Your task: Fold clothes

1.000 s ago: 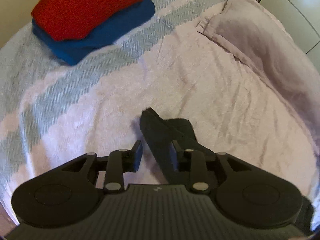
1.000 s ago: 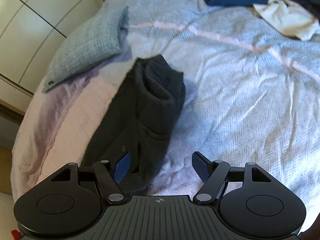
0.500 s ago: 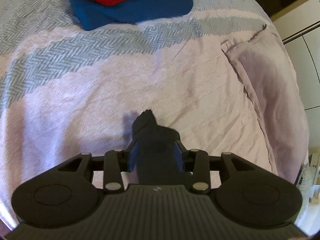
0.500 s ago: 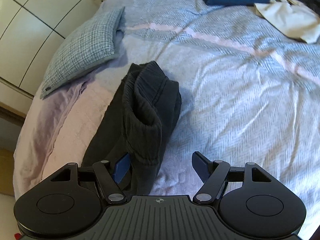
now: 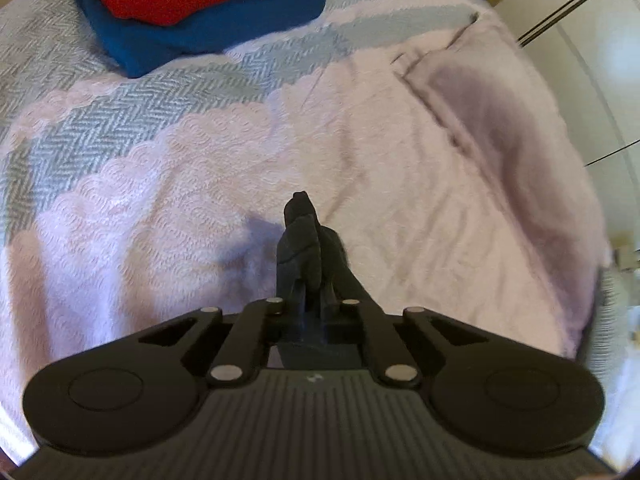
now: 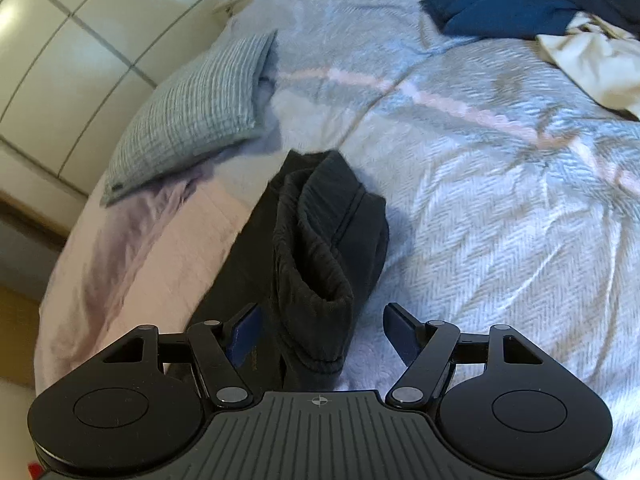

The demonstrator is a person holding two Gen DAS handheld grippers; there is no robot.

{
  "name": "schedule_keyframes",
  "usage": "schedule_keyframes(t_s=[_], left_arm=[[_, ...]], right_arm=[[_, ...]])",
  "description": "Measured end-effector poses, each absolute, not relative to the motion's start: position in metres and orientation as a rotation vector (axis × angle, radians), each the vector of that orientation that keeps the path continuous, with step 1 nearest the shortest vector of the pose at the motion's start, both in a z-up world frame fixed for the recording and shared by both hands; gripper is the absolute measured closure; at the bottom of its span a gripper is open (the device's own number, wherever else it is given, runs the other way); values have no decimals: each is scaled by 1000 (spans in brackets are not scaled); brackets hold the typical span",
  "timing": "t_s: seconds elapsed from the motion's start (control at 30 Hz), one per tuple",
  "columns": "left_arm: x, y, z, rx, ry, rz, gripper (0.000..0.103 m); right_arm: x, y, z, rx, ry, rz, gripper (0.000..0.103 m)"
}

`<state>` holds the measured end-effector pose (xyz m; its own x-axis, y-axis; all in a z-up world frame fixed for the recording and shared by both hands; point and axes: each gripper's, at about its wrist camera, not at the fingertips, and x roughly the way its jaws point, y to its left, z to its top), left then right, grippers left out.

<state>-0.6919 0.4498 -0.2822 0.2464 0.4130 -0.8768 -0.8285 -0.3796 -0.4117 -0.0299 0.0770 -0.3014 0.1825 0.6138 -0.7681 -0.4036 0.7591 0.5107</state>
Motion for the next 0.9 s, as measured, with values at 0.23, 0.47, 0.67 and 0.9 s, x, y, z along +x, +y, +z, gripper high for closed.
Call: schedule_keyframes(t_s=[0.23, 0.47, 0.67, 0.9], left_arm=[[-707, 406, -233, -1382, 340, 1338, 100], [-738, 327, -192, -1237, 227, 1323, 99], [-751, 254, -273, -1477, 455, 1563, 98], [-715, 244, -308, -1524, 431, 1584, 71]], right_arm=[[-20, 73, -301, 141, 1209, 759, 90], [40, -5, -258, 217, 1107, 744, 93], [56, -56, -303, 151, 1330, 580, 72], [40, -59, -336, 163, 1418, 513, 45]])
